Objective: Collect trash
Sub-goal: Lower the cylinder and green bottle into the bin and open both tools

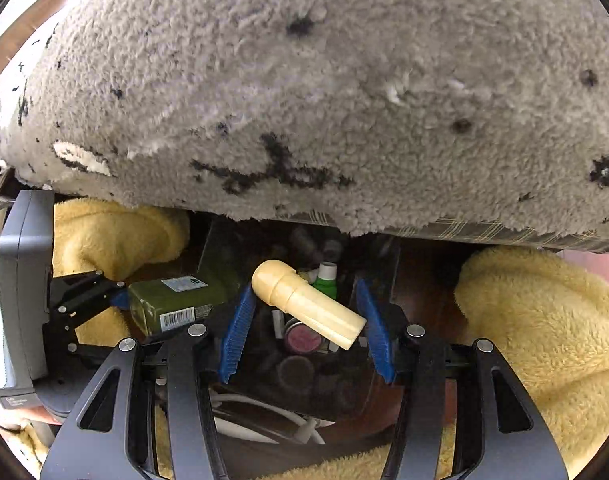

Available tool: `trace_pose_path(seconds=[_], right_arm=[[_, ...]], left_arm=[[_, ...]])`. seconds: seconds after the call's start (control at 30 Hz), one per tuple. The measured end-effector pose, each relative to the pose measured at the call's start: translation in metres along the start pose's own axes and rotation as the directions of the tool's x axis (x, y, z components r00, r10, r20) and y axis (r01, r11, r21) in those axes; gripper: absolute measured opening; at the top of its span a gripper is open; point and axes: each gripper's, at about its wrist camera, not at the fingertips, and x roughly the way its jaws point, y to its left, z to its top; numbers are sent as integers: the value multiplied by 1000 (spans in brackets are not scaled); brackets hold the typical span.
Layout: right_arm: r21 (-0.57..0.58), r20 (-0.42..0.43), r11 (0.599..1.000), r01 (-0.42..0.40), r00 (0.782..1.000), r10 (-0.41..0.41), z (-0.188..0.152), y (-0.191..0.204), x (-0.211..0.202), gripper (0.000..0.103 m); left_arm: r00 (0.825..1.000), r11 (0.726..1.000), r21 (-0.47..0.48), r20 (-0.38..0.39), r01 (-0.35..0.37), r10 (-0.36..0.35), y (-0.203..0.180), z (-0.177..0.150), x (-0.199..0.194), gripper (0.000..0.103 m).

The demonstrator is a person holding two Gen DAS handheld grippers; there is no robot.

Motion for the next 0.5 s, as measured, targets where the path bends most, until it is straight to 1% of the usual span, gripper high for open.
trace_pose_path(seconds=[0.23,0.43,0.5], right_arm=[[9,-18,999,-34,999,34,-1,3,15,53],[17,-29,999,-42,999,42,-2,8,29,54],[27,-24,999,-41,999,41,-2,5,30,56]], left_arm=[[1000,1000,-12,-13,18,-18,-2,-1,9,50],[999,999,-15,-10,36,-36,-4,-2,14,50],[999,999,-13,-5,34,-34,-4,-1,13,51]])
